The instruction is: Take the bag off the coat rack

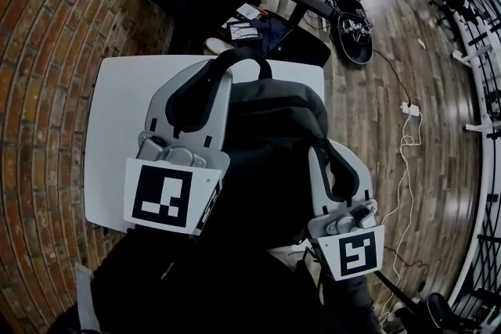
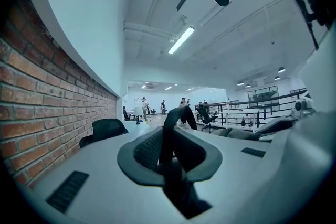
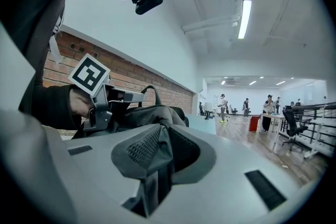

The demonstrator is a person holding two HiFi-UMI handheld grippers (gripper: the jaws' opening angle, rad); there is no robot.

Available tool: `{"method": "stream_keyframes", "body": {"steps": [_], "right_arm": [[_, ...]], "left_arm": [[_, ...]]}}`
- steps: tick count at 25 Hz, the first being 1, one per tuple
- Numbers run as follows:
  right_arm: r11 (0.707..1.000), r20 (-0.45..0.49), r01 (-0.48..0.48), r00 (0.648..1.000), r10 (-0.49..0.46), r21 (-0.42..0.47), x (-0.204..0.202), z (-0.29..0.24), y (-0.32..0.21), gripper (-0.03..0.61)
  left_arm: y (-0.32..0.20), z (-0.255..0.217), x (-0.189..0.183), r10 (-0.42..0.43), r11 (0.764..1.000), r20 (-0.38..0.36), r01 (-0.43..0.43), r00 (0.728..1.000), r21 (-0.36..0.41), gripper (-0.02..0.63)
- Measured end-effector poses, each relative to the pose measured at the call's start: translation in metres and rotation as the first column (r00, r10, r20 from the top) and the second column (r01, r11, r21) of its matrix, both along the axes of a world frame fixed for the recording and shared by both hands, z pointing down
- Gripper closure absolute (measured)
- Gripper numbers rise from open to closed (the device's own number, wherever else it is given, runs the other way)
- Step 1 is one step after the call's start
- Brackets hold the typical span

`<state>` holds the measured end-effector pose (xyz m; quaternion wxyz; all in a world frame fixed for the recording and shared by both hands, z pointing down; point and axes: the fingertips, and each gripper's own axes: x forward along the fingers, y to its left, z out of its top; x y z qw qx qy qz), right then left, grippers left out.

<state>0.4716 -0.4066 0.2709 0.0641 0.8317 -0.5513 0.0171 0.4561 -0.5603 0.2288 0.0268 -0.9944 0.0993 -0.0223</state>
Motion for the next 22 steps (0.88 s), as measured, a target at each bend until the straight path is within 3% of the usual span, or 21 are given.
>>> {"method": "stream_keyframes", "body": {"steps": [6, 11, 17, 22], "right_arm": [[1.000, 0.000, 0.008, 1.000, -0.008, 0.012, 0.000, 0.000, -0.005, 0.522], [1.000, -0.001, 0.011, 1.000, -0.011, 0.013, 0.000, 0.001, -0.010, 0.522], [1.000, 0.006, 0.011, 1.000, -0.011, 0.011, 0.002, 0.004, -0.017, 0.522], [1.000, 0.001, 0.012, 1.000, -0.012, 0.010, 0.001, 0.005, -0.022, 0.522]], "left_arm": [[0.001, 0.002, -0.001, -0.016, 0.998, -0.006, 0.015, 1.000, -0.066, 0.535], [0.001, 0.001, -0.006, 0.000, 1.000, -0.022, -0.001, 1.000, -0.025, 0.531], [0.003, -0.001, -0.009, -0.009, 0.997, -0.025, 0.007, 1.000, -0.082, 0.531], [0.001, 0.000, -0.014, -0.007, 0.997, -0.028, 0.005, 1.000, -0.081, 0.531]]}}
